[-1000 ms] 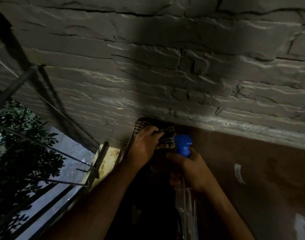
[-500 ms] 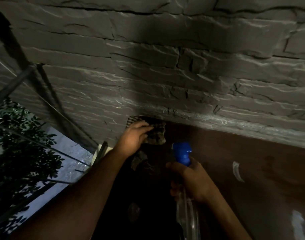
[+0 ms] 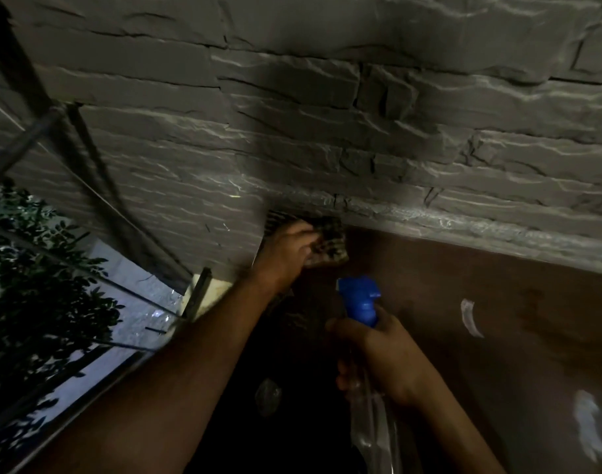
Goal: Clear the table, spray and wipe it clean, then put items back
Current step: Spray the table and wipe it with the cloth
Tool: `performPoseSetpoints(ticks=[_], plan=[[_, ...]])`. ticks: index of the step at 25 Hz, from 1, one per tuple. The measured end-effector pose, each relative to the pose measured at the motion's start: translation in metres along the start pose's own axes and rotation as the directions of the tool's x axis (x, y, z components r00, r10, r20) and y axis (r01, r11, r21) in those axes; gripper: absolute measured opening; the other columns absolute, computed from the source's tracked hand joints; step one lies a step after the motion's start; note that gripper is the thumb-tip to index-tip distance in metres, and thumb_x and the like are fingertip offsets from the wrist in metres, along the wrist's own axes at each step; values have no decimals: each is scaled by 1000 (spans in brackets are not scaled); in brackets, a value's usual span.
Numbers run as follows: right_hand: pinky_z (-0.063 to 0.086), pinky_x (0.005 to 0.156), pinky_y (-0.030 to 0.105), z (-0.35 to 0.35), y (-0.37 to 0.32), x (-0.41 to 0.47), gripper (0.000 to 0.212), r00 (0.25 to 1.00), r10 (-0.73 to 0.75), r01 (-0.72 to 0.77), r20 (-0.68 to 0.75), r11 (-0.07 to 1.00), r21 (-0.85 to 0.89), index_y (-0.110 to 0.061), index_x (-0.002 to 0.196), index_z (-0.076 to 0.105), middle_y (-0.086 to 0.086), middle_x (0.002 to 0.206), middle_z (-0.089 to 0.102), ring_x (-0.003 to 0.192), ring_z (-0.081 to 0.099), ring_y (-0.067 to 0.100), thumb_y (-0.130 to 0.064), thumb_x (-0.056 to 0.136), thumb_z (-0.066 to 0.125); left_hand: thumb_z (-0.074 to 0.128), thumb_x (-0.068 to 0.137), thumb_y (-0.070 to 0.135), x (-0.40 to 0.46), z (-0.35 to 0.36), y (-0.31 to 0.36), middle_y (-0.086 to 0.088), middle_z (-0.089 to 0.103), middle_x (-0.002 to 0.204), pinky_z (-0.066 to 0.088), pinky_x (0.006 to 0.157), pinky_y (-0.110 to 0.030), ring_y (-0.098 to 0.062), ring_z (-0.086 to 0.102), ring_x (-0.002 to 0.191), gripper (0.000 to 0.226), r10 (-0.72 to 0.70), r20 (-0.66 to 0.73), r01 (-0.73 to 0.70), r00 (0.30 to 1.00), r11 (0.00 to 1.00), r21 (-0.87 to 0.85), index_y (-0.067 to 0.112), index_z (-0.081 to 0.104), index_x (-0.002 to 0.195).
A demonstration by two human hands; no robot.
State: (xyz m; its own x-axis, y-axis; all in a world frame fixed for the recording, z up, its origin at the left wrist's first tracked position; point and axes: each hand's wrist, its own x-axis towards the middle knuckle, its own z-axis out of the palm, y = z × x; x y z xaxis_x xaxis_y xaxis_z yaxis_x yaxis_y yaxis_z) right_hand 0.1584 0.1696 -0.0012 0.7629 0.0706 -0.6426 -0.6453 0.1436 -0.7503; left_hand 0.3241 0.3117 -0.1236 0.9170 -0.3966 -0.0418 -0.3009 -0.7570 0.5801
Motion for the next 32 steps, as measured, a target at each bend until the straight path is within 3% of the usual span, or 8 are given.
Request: performPoseSetpoints(ticks=[3,9,13,18,22,26,30,32], plan=[[45,40,27,5,3,-11,17,1000,1,-1,12,1000,-4,-5,97,54,6,50,54,42,50,19,-9,85,66,54,87,5,-70,5,-27,-5,54,135,29,111,-25,-10,38,131,39,370,70,-367,927,929,-48,15,64,124],[43,41,29,17,4,-7,13,998,-53,53,-24,999,-1,-6,87,52,11,53,49,43,46,23,-3,85,64,52,90,8,-13,-11,-38,-16,53,136,26,111,-34,-34,42,132,35,53,-50,-51,997,998,49,5,62,123],[45,44,30,18,9,-9,11,999,-45,45,-23,999,14,-7,88,53,5,51,51,44,48,20,-3,85,63,50,85,12,-76,22,-21,-17,63,124,39,105,-33,-28,50,123,34,477,104,-485,873,872,62,4,68,113],[43,46,32,21,2,-16,11,998,-40,39,-47,999,-21,-5,82,51,10,54,48,45,45,22,-3,85,61,54,91,4,-38,4,-13,-11,51,139,25,114,-34,-27,36,138,38,42,-2,-42,999,999,19,11,60,127],[49,48,33,13,10,-32,7,999,-1,0,-41,999,-41,-8,85,55,8,57,53,51,51,23,-5,86,61,52,89,10,-94,18,-21,-13,58,131,32,109,-31,-23,42,131,33,442,95,-444,892,896,8,8,65,119],[50,47,32,15,25,-35,14,998,45,-49,-53,996,-81,-6,93,54,10,60,52,51,51,23,-8,85,65,54,92,6,-51,-10,-26,-8,50,141,28,114,-40,-22,32,140,37,39,-32,-39,999,999,2,13,59,128],[45,42,28,18,32,-43,11,999,31,-32,-20,997,-71,-4,92,54,12,53,52,43,50,23,-6,85,63,55,89,6,-100,7,-21,-6,52,140,23,115,-28,-19,35,137,39,360,138,-361,923,932,-20,15,61,127],[43,43,27,24,37,-53,12,999,39,-34,37,993,-111,-4,94,55,13,53,53,42,50,25,-6,86,63,53,92,9,-87,-16,-41,-5,50,141,21,116,-27,-17,33,138,37,307,122,-302,944,951,-62,17,59,128]])
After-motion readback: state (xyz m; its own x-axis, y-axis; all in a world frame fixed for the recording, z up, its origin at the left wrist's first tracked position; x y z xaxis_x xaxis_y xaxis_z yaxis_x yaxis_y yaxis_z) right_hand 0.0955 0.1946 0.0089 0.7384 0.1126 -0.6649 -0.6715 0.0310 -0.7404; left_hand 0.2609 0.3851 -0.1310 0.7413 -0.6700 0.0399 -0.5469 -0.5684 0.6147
